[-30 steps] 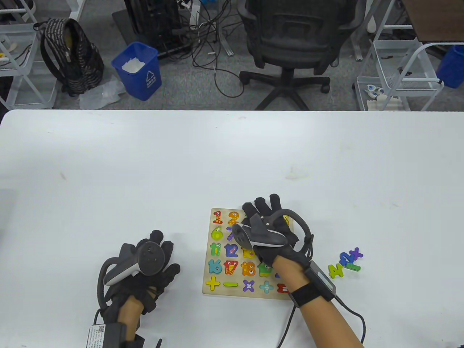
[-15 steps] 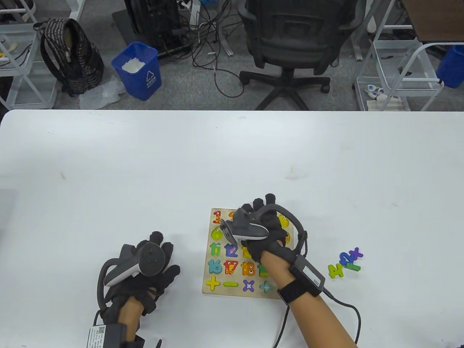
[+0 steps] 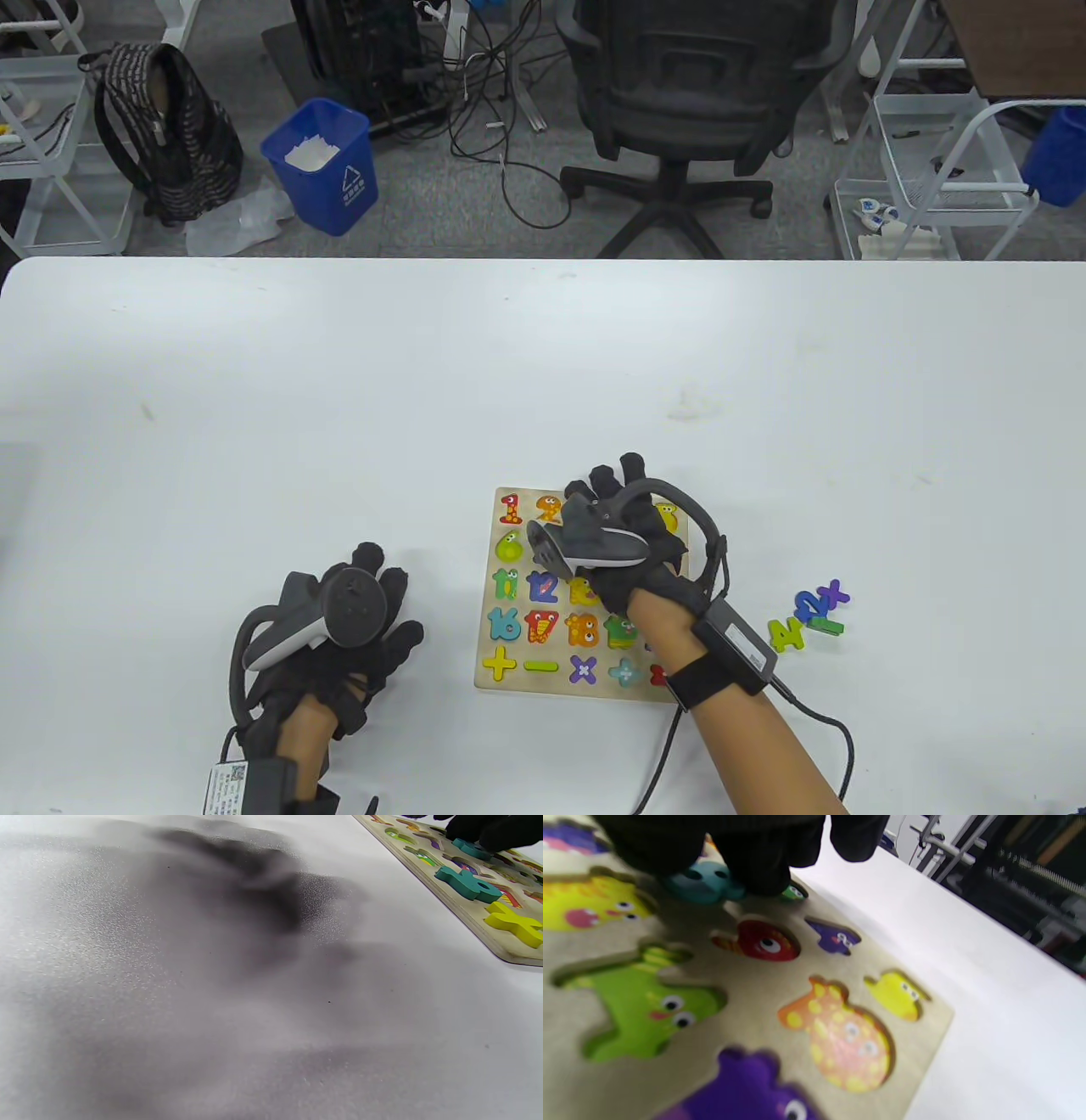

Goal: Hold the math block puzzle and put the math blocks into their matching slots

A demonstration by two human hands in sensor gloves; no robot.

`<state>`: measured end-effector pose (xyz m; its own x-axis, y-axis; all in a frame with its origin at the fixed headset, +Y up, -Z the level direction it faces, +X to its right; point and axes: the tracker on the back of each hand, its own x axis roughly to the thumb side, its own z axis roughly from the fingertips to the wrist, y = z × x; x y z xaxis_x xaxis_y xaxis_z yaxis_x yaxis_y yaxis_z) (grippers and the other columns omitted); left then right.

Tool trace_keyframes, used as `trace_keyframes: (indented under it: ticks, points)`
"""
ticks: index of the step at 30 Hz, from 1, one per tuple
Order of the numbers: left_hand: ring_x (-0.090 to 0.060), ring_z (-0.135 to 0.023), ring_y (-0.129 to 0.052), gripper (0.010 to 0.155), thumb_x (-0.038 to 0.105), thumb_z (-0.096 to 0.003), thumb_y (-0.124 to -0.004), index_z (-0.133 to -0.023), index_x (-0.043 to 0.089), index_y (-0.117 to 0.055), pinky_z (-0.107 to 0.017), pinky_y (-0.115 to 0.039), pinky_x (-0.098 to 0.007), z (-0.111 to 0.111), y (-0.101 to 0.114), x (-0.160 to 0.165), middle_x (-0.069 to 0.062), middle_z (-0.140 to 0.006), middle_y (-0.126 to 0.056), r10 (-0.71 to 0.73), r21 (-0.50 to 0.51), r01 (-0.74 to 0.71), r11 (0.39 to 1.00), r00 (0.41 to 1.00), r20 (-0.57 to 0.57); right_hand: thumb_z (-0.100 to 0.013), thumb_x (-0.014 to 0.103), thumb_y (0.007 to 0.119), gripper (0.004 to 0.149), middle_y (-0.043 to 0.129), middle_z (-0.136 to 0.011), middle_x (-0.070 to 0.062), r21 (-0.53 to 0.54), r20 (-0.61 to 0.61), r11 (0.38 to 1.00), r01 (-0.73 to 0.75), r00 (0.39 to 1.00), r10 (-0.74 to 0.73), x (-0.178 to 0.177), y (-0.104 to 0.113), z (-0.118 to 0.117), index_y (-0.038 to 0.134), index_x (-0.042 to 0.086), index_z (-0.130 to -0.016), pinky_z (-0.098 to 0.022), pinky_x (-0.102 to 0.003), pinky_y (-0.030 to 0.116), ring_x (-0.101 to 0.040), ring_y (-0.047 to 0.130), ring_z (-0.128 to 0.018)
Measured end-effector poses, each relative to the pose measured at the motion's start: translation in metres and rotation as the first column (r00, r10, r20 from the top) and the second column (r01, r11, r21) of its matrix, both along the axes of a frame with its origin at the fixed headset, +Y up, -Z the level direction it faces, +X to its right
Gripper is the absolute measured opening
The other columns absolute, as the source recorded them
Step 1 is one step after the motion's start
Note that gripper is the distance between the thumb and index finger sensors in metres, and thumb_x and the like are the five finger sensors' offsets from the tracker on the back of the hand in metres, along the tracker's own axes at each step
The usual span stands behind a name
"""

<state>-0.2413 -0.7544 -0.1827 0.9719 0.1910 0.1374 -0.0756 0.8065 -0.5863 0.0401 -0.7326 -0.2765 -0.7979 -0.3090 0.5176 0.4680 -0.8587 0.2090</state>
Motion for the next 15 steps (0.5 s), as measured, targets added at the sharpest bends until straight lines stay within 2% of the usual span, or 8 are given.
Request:
trace_keyframes:
  ticks: [2,4,6,8,11,15]
  points:
    - [-0.035,-0.113,-0.014,0.074,0.07,-0.0559,-0.044,-0.115,0.035,-0.018,-0.079,-0.026,-0.061,-0.001,0.0,0.001,0.007,-0.113,0.013,-0.008,0.0,0.008,1.0,1.0,0.003,-0.054,0.052,0.066,0.05,0.043,-0.121,0.002,-0.019,0.037,0.999,0.034,0.999,-0.033,0.005,0.0,-0.002,0.068,0.027,-0.098,-0.073,-0.074,0.028,-0.04,0.039,-0.111]
    - [-0.035,-0.113,-0.014,0.074,0.07,-0.056,-0.045,-0.115,0.035,-0.018,-0.079,-0.026,-0.061,0.0,0.001,0.001,0.007,-0.113,0.013,-0.012,0.004,0.012,1.0,1.0,0.005,-0.053,0.052,0.072,0.047,0.049,-0.12,0.002,0.042,0.021,0.997,0.071,0.997,-0.072,0.005,-0.002,-0.002,0.072,0.027,-0.094,-0.074,-0.073,0.031,-0.039,0.044,-0.11]
    - [-0.035,-0.113,-0.014,0.074,0.07,-0.056,-0.045,-0.115,0.035,-0.018,-0.079,-0.026,-0.061,0.0,0.001,0.001,0.007,-0.113,0.013,-0.009,0.007,0.009,1.0,1.0,0.005,-0.052,0.052,0.072,0.047,0.053,-0.119,0.003,0.092,-0.005,0.994,0.053,0.999,-0.053,0.001,-0.004,0.0,0.074,0.027,-0.092,-0.074,-0.072,0.032,-0.038,0.047,-0.109]
    - [-0.035,-0.113,-0.014,0.074,0.07,-0.056,-0.045,-0.115,0.035,-0.018,-0.079,-0.026,-0.061,0.0,0.0,0.0,0.007,-0.113,0.013,-0.013,0.005,0.013,1.0,1.0,0.007,-0.052,0.053,0.07,0.049,0.049,-0.12,0.002,0.09,0.002,0.996,-0.007,1.0,0.006,-0.002,-0.004,0.002,0.071,0.029,-0.094,-0.074,-0.073,0.03,-0.039,0.043,-0.11]
    - [-0.036,-0.113,-0.014,0.074,0.07,-0.056,-0.044,-0.115,0.035,-0.018,-0.079,-0.026,-0.061,0.001,0.0,0.001,0.007,-0.113,0.013,-0.004,-0.001,0.004,1.0,1.0,0.003,-0.053,0.056,0.062,0.059,0.04,-0.121,0.0,0.055,0.072,0.996,-0.07,0.995,0.066,0.0,-0.008,0.003,0.058,0.026,-0.103,-0.073,-0.074,0.026,-0.04,0.036,-0.11]
    - [-0.036,-0.113,-0.014,0.074,0.07,-0.0559,-0.044,-0.115,0.035,-0.018,-0.079,-0.026,-0.062,0.002,0.001,0.002,0.007,-0.113,0.012,-0.001,0.01,0.001,1.0,1.0,0.011,-0.054,0.059,0.059,0.065,0.03,-0.122,-0.002,0.045,0.088,0.999,-0.011,0.996,0.007,0.01,-0.009,0.004,0.047,0.025,-0.107,-0.072,-0.074,0.022,-0.04,0.03,-0.11]
